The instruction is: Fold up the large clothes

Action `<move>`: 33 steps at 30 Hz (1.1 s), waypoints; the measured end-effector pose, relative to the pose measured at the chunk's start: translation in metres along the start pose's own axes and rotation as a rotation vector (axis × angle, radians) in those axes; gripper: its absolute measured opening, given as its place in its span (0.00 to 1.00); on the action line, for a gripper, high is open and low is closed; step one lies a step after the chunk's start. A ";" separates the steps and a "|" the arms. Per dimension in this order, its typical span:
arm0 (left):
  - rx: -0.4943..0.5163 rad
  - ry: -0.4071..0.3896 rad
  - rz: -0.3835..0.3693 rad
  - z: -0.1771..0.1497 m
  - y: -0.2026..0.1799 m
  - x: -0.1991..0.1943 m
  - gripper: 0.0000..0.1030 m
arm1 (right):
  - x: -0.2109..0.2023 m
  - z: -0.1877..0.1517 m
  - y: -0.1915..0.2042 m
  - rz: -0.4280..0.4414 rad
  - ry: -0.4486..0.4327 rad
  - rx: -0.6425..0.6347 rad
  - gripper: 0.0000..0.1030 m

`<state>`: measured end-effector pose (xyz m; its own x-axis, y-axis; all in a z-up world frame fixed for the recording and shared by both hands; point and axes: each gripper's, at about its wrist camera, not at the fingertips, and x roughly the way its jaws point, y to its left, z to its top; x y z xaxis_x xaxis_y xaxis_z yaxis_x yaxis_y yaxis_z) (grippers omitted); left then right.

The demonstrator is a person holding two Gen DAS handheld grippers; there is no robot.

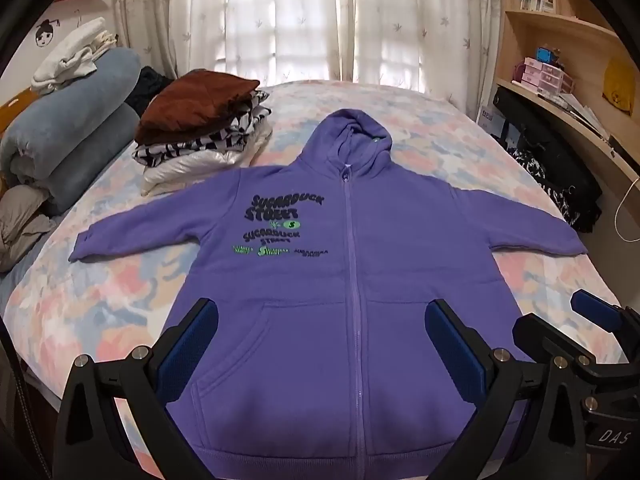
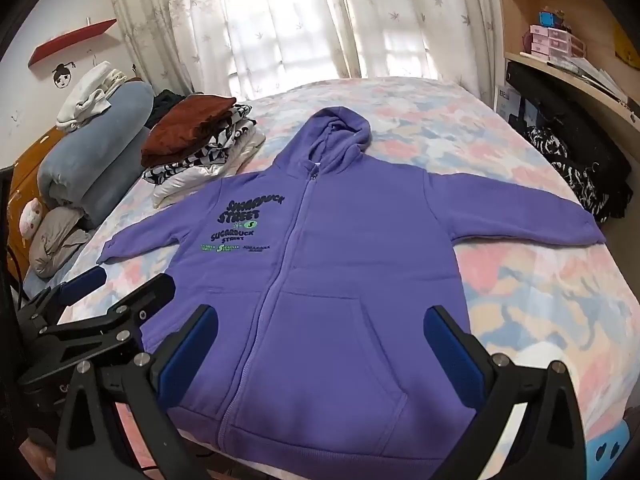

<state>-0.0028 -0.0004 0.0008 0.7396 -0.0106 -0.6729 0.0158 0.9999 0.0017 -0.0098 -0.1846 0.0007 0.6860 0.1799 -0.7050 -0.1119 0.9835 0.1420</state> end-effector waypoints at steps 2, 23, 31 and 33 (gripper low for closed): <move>-0.021 -0.001 -0.022 -0.007 0.006 -0.001 0.99 | 0.002 -0.001 0.001 -0.022 0.033 -0.007 1.00; -0.044 0.085 0.022 -0.012 0.010 0.003 0.99 | 0.001 -0.011 0.011 -0.014 0.024 -0.039 1.00; -0.041 0.093 0.030 -0.011 0.008 0.002 0.99 | 0.003 -0.013 0.012 -0.004 0.033 -0.030 1.00; -0.040 0.092 0.032 -0.011 0.009 0.002 0.99 | 0.003 -0.014 0.013 -0.004 0.031 -0.030 1.00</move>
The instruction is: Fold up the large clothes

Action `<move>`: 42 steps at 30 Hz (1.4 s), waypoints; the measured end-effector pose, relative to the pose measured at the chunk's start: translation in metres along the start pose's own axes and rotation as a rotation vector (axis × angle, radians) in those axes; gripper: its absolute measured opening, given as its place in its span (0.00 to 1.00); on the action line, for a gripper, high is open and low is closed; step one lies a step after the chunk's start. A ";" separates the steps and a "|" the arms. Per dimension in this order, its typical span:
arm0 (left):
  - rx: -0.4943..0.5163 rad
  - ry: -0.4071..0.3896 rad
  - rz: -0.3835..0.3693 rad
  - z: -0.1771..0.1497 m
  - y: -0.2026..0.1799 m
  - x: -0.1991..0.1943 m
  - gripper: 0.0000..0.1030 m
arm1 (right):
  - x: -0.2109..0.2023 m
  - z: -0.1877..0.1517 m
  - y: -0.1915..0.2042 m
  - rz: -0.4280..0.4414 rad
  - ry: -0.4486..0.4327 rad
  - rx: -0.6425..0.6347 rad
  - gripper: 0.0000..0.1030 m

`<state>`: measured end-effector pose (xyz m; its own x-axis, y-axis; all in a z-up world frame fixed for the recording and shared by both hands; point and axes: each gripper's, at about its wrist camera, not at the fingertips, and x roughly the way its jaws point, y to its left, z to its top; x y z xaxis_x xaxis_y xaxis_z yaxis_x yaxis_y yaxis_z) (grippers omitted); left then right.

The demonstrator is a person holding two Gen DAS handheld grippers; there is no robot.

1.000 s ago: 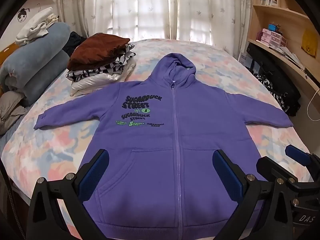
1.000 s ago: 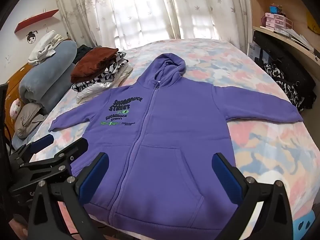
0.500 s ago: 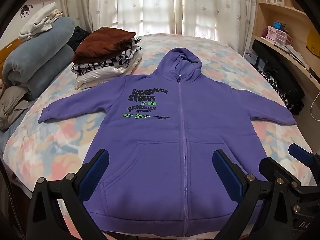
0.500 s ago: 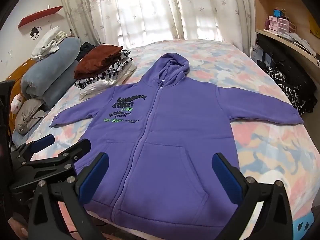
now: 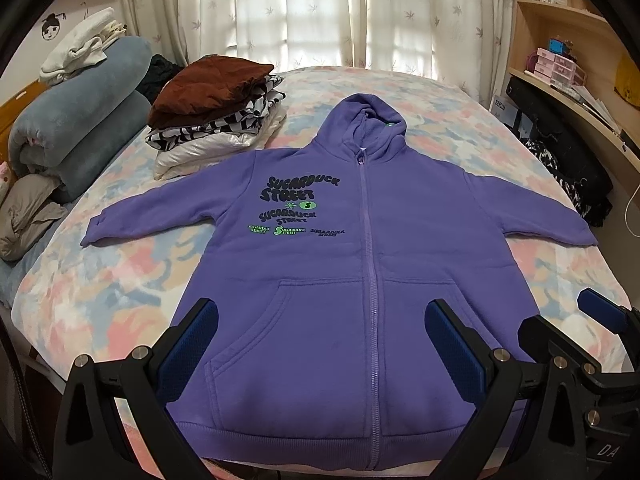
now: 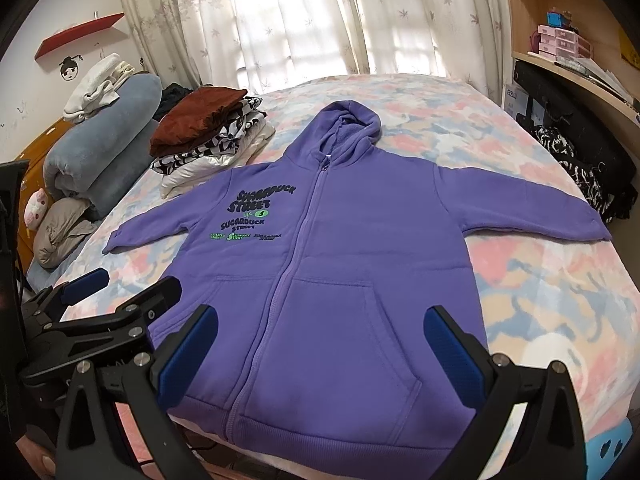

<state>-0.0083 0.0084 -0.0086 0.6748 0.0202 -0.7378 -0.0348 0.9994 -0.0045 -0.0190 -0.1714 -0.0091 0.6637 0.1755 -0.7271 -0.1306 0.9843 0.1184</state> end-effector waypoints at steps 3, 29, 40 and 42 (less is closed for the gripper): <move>0.003 0.002 0.003 0.000 0.000 0.001 0.99 | 0.000 0.000 -0.001 0.000 0.000 -0.001 1.00; -0.006 0.036 -0.003 0.001 -0.005 0.011 0.99 | 0.003 -0.001 -0.008 0.021 -0.004 0.013 1.00; -0.001 0.055 -0.012 0.012 -0.016 0.027 0.99 | 0.007 0.003 -0.011 0.023 -0.010 0.001 1.00; -0.011 0.058 -0.026 0.018 -0.017 0.030 0.99 | 0.009 0.010 -0.012 0.014 -0.018 -0.011 1.00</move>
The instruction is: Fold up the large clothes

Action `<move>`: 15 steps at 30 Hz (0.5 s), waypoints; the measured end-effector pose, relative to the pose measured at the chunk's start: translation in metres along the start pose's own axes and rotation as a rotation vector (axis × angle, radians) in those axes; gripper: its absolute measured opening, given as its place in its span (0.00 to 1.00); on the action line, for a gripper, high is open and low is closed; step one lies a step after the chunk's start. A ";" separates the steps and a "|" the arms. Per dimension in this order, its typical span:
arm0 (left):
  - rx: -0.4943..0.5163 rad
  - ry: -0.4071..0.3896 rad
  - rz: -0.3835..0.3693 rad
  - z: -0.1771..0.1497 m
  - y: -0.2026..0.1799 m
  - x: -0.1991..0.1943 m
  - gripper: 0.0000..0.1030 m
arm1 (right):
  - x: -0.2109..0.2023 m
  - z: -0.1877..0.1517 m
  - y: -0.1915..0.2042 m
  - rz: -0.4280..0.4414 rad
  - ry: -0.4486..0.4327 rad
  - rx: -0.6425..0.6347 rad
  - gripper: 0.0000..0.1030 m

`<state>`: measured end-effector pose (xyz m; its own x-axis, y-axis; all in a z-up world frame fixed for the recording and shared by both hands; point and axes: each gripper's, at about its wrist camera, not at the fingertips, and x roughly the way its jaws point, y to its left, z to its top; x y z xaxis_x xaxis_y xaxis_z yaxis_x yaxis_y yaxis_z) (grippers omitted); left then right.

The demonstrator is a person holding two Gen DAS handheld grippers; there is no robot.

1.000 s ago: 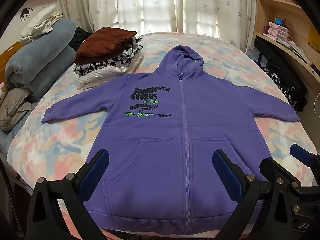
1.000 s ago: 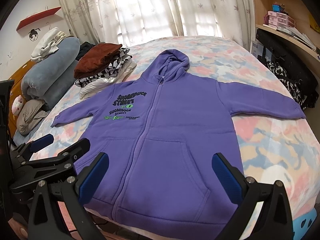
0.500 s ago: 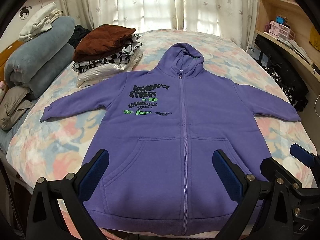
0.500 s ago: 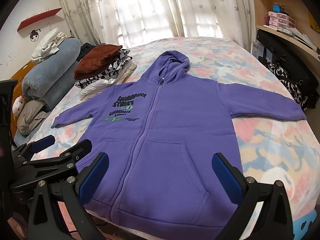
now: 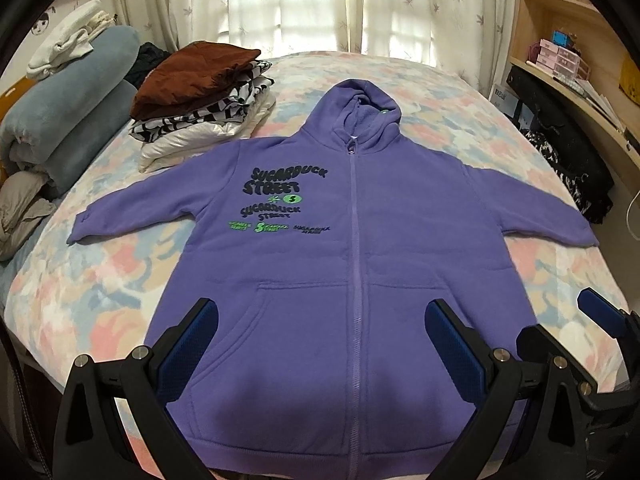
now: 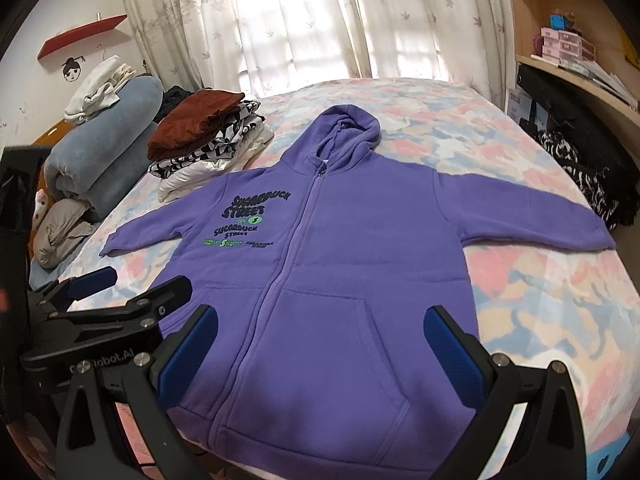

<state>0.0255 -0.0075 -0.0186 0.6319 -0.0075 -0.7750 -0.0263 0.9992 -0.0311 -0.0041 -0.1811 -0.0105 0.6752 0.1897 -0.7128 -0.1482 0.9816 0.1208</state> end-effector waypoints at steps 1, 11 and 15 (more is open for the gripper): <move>-0.003 -0.002 -0.004 0.003 0.000 0.001 0.99 | 0.001 0.003 0.000 -0.008 -0.007 -0.009 1.00; 0.053 -0.110 0.010 0.040 -0.028 -0.006 0.99 | -0.016 0.034 -0.021 -0.082 -0.126 -0.085 1.00; 0.079 -0.179 -0.021 0.057 -0.042 -0.018 0.99 | -0.036 0.046 -0.031 -0.142 -0.211 -0.130 1.00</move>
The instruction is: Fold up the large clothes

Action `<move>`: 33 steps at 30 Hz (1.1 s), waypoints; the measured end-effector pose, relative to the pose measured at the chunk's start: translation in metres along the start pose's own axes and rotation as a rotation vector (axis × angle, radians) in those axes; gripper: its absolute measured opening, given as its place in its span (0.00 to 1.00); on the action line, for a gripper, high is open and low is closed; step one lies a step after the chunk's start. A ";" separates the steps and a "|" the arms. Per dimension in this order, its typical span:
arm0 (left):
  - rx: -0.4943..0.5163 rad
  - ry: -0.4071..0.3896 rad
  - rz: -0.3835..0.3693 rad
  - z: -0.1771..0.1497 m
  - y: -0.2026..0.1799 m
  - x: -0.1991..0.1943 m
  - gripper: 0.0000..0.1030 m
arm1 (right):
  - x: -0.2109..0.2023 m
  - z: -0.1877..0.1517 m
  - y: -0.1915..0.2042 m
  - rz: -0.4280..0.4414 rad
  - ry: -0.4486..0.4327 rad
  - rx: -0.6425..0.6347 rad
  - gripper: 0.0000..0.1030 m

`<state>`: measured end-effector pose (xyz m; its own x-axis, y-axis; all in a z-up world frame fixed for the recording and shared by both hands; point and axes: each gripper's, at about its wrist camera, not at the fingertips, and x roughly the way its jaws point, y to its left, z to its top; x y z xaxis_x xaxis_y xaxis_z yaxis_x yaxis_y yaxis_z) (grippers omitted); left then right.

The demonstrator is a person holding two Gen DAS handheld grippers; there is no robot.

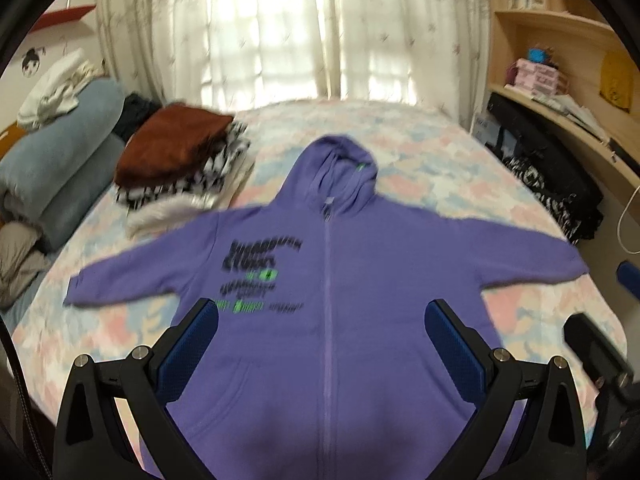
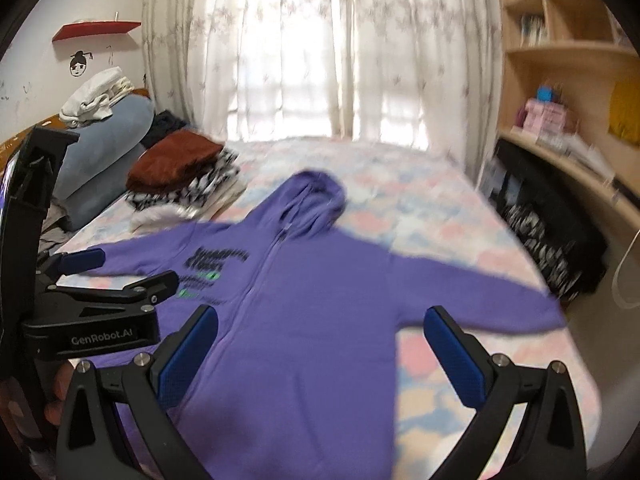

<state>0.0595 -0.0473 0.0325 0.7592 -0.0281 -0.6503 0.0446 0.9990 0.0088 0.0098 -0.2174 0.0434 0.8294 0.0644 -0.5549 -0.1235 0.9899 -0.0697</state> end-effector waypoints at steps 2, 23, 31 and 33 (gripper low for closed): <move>0.016 -0.038 -0.023 0.011 -0.009 -0.003 0.99 | -0.006 0.010 -0.011 -0.060 -0.042 -0.017 1.00; 0.080 0.013 -0.160 0.099 -0.144 0.111 0.99 | 0.057 0.041 -0.179 -0.319 0.037 0.062 1.00; 0.124 0.112 -0.126 0.071 -0.192 0.201 0.99 | 0.142 -0.022 -0.285 -0.278 0.245 0.402 0.99; 0.134 0.142 -0.120 0.060 -0.204 0.222 0.99 | 0.158 -0.047 -0.310 -0.251 0.272 0.504 0.96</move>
<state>0.2577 -0.2596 -0.0685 0.6448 -0.1322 -0.7528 0.2225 0.9747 0.0194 0.1534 -0.5203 -0.0611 0.6231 -0.1463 -0.7684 0.3843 0.9129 0.1378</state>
